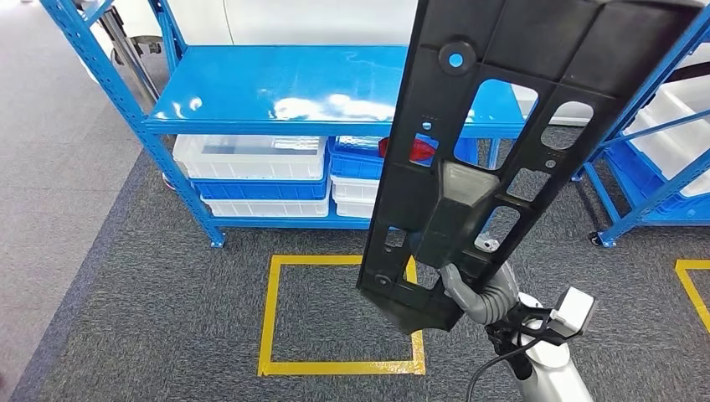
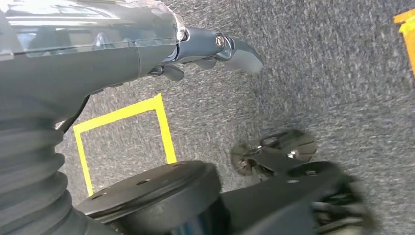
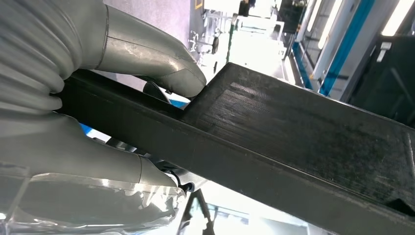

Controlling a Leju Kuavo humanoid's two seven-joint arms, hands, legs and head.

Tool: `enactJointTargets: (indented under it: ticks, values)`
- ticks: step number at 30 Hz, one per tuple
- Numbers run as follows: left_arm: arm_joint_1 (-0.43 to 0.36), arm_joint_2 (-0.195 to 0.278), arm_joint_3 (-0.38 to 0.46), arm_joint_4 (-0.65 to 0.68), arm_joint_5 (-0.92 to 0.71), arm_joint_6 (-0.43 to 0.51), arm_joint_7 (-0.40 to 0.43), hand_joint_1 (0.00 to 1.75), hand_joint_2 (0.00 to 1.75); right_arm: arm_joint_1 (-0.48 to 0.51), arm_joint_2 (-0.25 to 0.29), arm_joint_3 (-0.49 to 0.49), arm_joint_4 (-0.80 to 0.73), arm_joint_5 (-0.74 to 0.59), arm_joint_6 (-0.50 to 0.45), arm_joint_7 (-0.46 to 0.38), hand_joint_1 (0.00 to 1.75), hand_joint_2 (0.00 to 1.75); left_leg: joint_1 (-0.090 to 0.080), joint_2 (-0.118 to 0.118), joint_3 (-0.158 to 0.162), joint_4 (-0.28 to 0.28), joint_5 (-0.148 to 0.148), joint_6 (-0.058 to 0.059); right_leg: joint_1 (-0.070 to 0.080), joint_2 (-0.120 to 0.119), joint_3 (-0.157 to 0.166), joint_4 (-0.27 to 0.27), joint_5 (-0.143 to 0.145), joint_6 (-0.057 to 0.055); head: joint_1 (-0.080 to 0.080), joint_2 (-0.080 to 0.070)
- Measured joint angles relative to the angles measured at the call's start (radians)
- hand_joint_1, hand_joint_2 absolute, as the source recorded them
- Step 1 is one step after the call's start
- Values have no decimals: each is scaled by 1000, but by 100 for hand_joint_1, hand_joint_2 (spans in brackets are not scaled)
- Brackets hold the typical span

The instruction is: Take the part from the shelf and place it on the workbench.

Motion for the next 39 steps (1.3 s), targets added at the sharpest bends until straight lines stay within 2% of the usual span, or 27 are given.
enactJointTargets:
  ticks: [1, 2, 3, 5, 7, 9, 10, 12, 14, 15, 16, 17, 18, 20, 22, 24, 26, 27, 29, 30, 31, 32, 33, 35, 37, 38, 39]
  values:
    - [2, 0, -1, 0, 1, 0, 1, 0, 175, 6, 0, -3, 0, -2, 1, 0, 175, 175, 0, 0, -5, 23, 1, 0, 0, 6, -2, 2, 1, 0, 0, 0]
    - [3, 0, -2, 0, 1, 0, 1, 0, 175, 11, 0, -5, 0, -4, 2, 0, 175, 175, 0, -1, 10, 3, 22, 1, 0, 13, -4, 4, 1, 1, 0, 0]
    - [5, 0, -2, 0, 2, 1, 1, 0, 175, 14, 0, -7, -1, -4, 3, 0, 175, 175, 0, -7, 44, -58, 58, 4, 0, 21, -4, 7, 0, 2, 0, 0]
    - [8, 0, -3, 0, 2, 2, 1, 0, 175, 16, 0, -10, -2, -5, 6, 0, 175, 175, 1, -38, 121, -200, 108, 15, 0, 39, -9, 12, -1, 8, 0, 0]
    - [10, 0, -3, 0, 4, 3, 1, 0, 175, 17, 0, -12, -4, -6, 9, 0, 175, 175, 0, -58, 154, -264, 113, 23, -2, 55, -17, 15, 1, 18, 0, 0]
    - [12, -1, -3, 0, 8, 3, 0, 0, 175, 19, 0, -15, -4, -9, 13, 0, 175, 175, 2, -42, 158, -278, 112, 30, -4, 70, -24, 16, 4, 31, 0, 0]
    - [12, -2, -3, 0, 10, 3, -2, 0, 175, 20, 1, -17, -4, -11, 15, 0, 175, 175, 4, -32, 160, -285, 113, 36, -3, 65, -29, 23, -2, 37, 0, 0]
    - [13, -4, -3, 0, 9, 4, -4, 0, 175, 22, 6, -23, -5, -19, 16, 0, 175, 175, 8, -13, 162, -298, 116, 47, -1, 35, -61, 88, -43, 46, 0, 0]
    - [18, -6, -3, 0, 6, 5, -5, 0, 175, 34, 12, -31, -8, -27, 17, 1, 175, 175, 5, 3, 161, -298, 117, 51, -3, 6, -127, 223, -104, 52, 0, 0]
    - [21, -6, -3, 0, 3, 6, -4, 0, 175, 46, 15, -36, -12, -29, 17, 2, 175, 175, 4, 12, 160, -297, 116, 52, -5, 1, -156, 282, -122, 55, 0, 0]
    - [23, -7, -4, 0, 1, 6, -3, 0, 175, 60, 16, -41, -18, -30, 17, 3, 175, 175, 4, 20, 159, -295, 116, 52, -7, -2, -170, 308, -122, 57, 0, 0]
    - [24, -7, -4, 0, -2, 6, -2, 0, 175, 75, 16, -46, -27, -30, 16, 6, 175, 175, 4, 28, 158, -292, 115, 51, -8, -5, -163, 292, -102, 58, 0, 0]
    - [24, -8, -6, 0, -4, 6, -1, 0, 175, 89, 16, -52, -37, -31, 16, 7, 175, 175, 4, 36, 158, -289, 113, 49, -9, -12, -136, 238, -68, 58, 0, 0]
    - [24, -9, -8, 0, -8, 6, 2, 0, 175, 110, 17, -63, -59, -31, 15, 9, 175, 175, 1, 50, 158, -281, 108, 43, -6, -46, -63, 93, -9, 51, 0, 0]
    - [24, -10, -10, 0, -9, 6, 3, 0, 175, 126, 17, -70, -80, -30, 14, 10, 175, 175, -2, 64, 158, -277, 105, 33, 2, -63, -33, 26, 8, 39, 0, 0]
    - [24, -10, -10, 0, -8, 6, 3, 0, 175, 138, 17, -75, -95, -30, 12, 14, 175, 175, -4, 78, 158, -278, 104, 23, 3, -45, -38, 25, 11, 27, 0, 0]
    - [24, -10, -10, 0, -5, 6, 2, 0, 175, 144, 17, -77, -107, -29, 10, 22, 175, 175, -1, 61, 151, -255, 83, 11, -2, -28, -41, 18, 20, 14, 0, 0]
    - [25, -10, -10, 0, -3, 6, 1, 0, 175, 145, 17, -78, -113, -28, 8, 26, 175, 175, 0, 41, 134, -213, 54, 6, -5, -21, -42, 15, 26, 8, 0, 0]
    - [28, -10, -10, 0, -1, 6, 0, 0, 175, 149, 16, -78, -123, -28, 5, 33, 175, 175, 1, 6, 84, -79, -21, 2, -4, -6, -48, 15, 31, 2, 0, 0]
    - [28, -10, -10, 0, 0, 6, 0, 0, 175, 153, 16, -78, -126, -27, 4, 36, 175, 175, 2, 2, 60, -17, -47, 2, -3, 3, -51, 17, 32, 1, 0, 0]
    - [29, -10, -10, 0, 0, 6, 1, 0, 175, 157, 16, -78, -129, -27, 3, 38, 175, 175, 2, 0, 51, 13, -54, 3, -3, 13, -53, 19, 33, 1, 0, 0]
    - [29, -10, -10, 0, -1, 6, 3, 0, 175, 160, 16, -78, -132, -27, 3, 39, 175, 175, 2, -1, 60, 5, -40, 5, -2, 24, -55, 22, 33, 2, 0, 0]
    - [30, -10, -10, 0, -1, 6, 4, 0, 175, 162, 16, -78, -135, -27, 3, 39, 175, 175, 2, -5, 85, -42, -10, 8, -2, 36, -56, 25, 33, 2, 0, 0]
    - [33, -10, -10, 0, -1, 6, 6, 0, 175, 164, 16, -78, -141, -26, 3, 39, 175, 175, 4, -44, 154, -183, 53, 17, -2, 60, -60, 32, 34, 7, 0, 0]
    - [36, -10, -10, 0, -1, 6, 6, 0, 175, 164, 16, -78, -145, -26, 3, 39, 175, 175, 5, -80, 187, -261, 71, 22, -4, 82, -71, 36, 39, 19, 0, 0]
    - [36, -10, -10, 0, -1, 6, 6, 0, 175, 166, 16, -78, -147, -26, 3, 39, 175, 175, 4, -82, 189, -268, 68, 23, -5, 92, -77, 36, 43, 27, 0, 0]
    - [36, -11, -10, 0, -1, 6, 6, 0, 175, 168, 17, -78, -148, -26, 3, 39, 175, 175, 5, -73, 189, -272, 70, 27, -6, 103, -82, 35, 47, 35, 0, 0]
